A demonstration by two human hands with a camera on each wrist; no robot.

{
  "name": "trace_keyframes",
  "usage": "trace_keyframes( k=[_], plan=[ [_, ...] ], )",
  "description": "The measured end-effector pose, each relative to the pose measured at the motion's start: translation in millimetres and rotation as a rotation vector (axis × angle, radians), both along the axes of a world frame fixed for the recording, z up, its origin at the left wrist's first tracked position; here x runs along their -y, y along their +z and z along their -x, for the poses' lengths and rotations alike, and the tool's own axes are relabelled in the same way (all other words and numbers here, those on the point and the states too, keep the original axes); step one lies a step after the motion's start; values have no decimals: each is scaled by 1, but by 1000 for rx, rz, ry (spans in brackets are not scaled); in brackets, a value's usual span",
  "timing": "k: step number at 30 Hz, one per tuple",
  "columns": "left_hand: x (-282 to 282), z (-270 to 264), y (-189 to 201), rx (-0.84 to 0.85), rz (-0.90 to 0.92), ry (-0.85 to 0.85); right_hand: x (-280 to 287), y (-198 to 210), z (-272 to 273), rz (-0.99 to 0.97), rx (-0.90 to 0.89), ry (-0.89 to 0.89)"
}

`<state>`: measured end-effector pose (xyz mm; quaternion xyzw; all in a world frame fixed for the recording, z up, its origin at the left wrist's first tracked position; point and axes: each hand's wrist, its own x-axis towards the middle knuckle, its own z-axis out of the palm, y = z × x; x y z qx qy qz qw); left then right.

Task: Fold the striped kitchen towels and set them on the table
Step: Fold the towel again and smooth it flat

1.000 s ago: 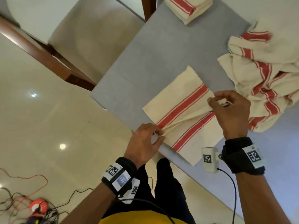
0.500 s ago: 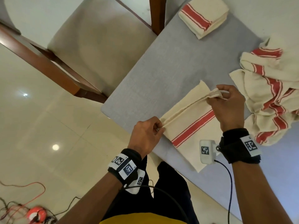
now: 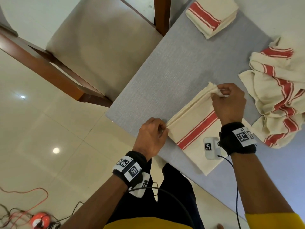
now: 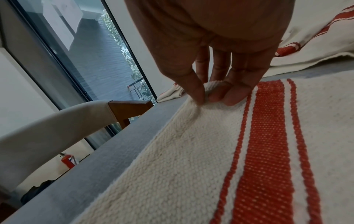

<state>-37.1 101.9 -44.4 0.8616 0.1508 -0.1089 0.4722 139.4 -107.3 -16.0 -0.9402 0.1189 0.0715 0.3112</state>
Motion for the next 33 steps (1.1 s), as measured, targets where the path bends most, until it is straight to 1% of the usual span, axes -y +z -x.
trace_keyframes(
  k=[5, 10, 14, 16, 18, 19, 21, 23, 25, 28, 29, 31, 33],
  plan=[
    [-4, -4, -3, -5, 1, 0, -6, -2, -1, 56, 2, -12],
    [-6, -7, -3, -22, 3, -36, -11, -5, 1, 39, 23, -45],
    [-7, -11, -3, -16, -41, -65, -15, -6, 1, -7, 74, -50],
    [-5, -11, 1, 18, -101, -66, -13, -4, 6, -65, 105, -50],
    [-1, -14, 8, 100, -170, -69, -11, 1, 18, -118, 176, -19],
    [2, -18, 12, 155, -199, -83, -12, 2, 29, -114, 229, 16],
    [18, -29, 17, 260, -237, -166, -7, 2, 58, -35, 278, 62],
    [42, -43, 19, 323, -228, -286, 0, -5, 91, 83, 202, 46],
    [65, -60, 15, 346, -264, -417, 4, -17, 112, 171, 131, 62],
    [92, -90, -2, 334, -402, -658, 18, -39, 118, 258, 52, 130],
    [92, -97, -9, 322, -443, -710, 17, -45, 115, 276, 20, 153],
    [100, -107, -20, 322, -484, -784, 23, -51, 115, 262, -10, 129],
    [103, -110, -26, 342, -510, -822, 31, -52, 118, 276, -13, 140]
  ],
)
